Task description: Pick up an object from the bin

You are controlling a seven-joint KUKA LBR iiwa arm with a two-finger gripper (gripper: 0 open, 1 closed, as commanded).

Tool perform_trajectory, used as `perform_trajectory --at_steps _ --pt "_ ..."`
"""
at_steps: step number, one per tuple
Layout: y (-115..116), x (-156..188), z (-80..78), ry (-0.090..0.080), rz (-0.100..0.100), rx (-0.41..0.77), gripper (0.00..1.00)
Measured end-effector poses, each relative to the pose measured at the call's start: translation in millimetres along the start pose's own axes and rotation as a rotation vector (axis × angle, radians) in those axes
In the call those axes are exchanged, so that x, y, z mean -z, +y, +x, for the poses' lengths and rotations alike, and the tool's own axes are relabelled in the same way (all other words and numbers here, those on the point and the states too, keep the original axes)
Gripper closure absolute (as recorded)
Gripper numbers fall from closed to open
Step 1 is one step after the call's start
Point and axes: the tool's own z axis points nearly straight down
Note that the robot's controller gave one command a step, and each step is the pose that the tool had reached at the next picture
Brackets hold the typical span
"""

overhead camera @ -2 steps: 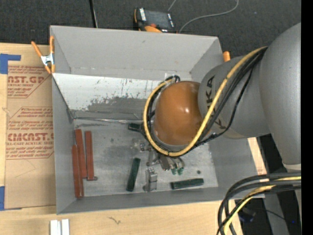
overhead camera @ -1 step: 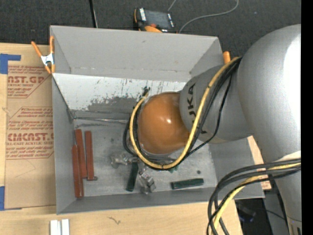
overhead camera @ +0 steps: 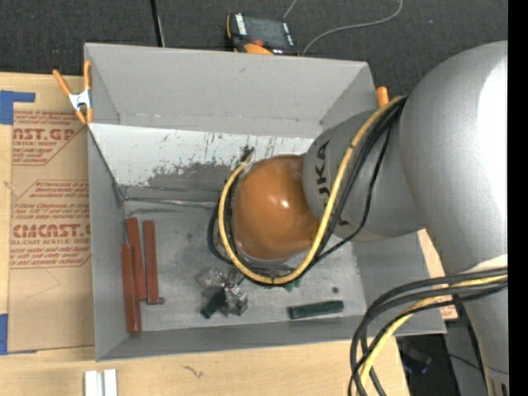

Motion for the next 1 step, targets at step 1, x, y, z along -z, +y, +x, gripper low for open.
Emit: perform_trajectory --at_steps 1 --pt "-3.8 165.0 5.7 -0.008 0.006 -0.108 1.0"
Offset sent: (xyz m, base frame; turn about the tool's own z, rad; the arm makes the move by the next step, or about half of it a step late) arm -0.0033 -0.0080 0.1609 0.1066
